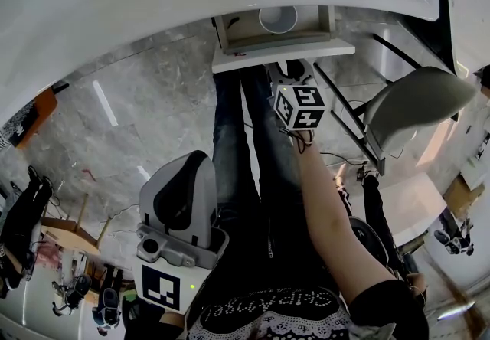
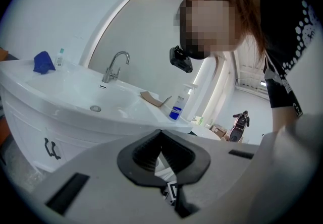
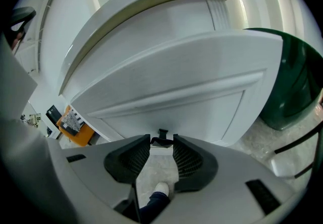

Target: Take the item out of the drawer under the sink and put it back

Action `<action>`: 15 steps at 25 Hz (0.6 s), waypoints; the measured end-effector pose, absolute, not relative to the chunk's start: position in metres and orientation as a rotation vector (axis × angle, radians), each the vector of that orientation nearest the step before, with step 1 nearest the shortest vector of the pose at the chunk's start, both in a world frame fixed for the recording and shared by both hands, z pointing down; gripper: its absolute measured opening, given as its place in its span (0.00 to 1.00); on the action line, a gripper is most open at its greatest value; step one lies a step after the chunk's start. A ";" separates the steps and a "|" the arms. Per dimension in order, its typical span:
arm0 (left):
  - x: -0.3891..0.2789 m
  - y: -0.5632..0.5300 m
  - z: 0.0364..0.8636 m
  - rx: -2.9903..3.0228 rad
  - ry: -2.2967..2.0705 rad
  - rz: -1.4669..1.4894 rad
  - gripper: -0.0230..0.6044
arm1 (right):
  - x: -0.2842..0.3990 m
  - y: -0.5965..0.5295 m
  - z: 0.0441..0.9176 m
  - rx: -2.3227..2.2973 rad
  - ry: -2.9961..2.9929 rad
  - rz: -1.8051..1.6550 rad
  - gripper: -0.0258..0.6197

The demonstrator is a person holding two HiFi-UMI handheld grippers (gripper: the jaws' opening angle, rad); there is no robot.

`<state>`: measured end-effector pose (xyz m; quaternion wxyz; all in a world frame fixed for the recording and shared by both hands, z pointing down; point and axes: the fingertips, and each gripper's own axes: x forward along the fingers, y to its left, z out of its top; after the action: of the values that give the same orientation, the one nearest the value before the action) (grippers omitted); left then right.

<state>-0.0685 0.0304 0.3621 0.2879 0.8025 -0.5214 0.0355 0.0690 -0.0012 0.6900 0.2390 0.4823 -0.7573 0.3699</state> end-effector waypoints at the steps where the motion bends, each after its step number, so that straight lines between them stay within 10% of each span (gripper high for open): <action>1: -0.069 0.030 0.362 2.143 -1.394 0.095 0.04 | 0.069 -0.001 0.690 1.317 -2.071 1.012 0.26; 15: -0.069 0.020 0.354 2.168 -1.387 0.082 0.04 | 0.076 0.006 0.676 1.292 -2.034 1.002 0.26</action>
<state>-0.0693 0.0200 0.3544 0.2792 0.8084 -0.5173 0.0304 0.0761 0.0063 0.6763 0.2629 0.4777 -0.7519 0.3706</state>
